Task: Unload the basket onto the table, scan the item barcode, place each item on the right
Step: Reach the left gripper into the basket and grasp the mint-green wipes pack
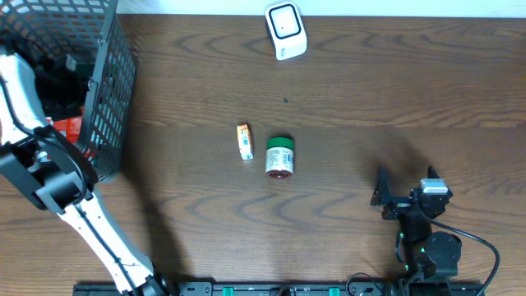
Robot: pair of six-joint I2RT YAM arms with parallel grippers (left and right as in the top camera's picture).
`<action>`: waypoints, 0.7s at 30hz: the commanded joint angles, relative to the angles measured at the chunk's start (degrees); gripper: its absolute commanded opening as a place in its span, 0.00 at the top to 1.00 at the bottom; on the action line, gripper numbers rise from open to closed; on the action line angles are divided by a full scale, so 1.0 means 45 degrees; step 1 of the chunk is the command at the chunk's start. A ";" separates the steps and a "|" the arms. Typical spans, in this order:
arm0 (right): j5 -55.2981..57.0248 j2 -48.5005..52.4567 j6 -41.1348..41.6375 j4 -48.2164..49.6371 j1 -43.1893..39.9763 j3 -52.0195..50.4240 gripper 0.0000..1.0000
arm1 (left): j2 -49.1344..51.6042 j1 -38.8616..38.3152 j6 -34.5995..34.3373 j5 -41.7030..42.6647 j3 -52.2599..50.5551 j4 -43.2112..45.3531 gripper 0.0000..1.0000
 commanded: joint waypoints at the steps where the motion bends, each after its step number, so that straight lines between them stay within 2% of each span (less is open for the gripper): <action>1: -0.0053 -0.0049 -0.0053 -0.0049 -0.0097 -0.0019 0.01 | 0.0175 -0.0151 0.0117 -0.0486 -0.0432 0.0262 0.26; 9: -0.0053 -0.0049 -0.0053 -0.0049 -0.0097 -0.0019 0.01 | 0.0175 -0.0194 0.0058 -0.0481 -0.1690 0.1039 0.27; 13: -0.0053 -0.0049 -0.0053 -0.0049 -0.0097 -0.0019 0.01 | 0.0175 -0.0194 0.0015 -0.0476 -0.2584 0.1530 0.41; 19: -0.0053 -0.0049 -0.0053 -0.0049 -0.0097 -0.0019 0.01 | 0.0170 -0.0194 0.0015 -0.0476 -0.2633 0.1506 0.63; 21: -0.0053 -0.0049 -0.0053 -0.0049 -0.0097 -0.0019 0.01 | 0.0170 -0.0194 0.0019 -0.0476 -0.2628 0.1491 0.73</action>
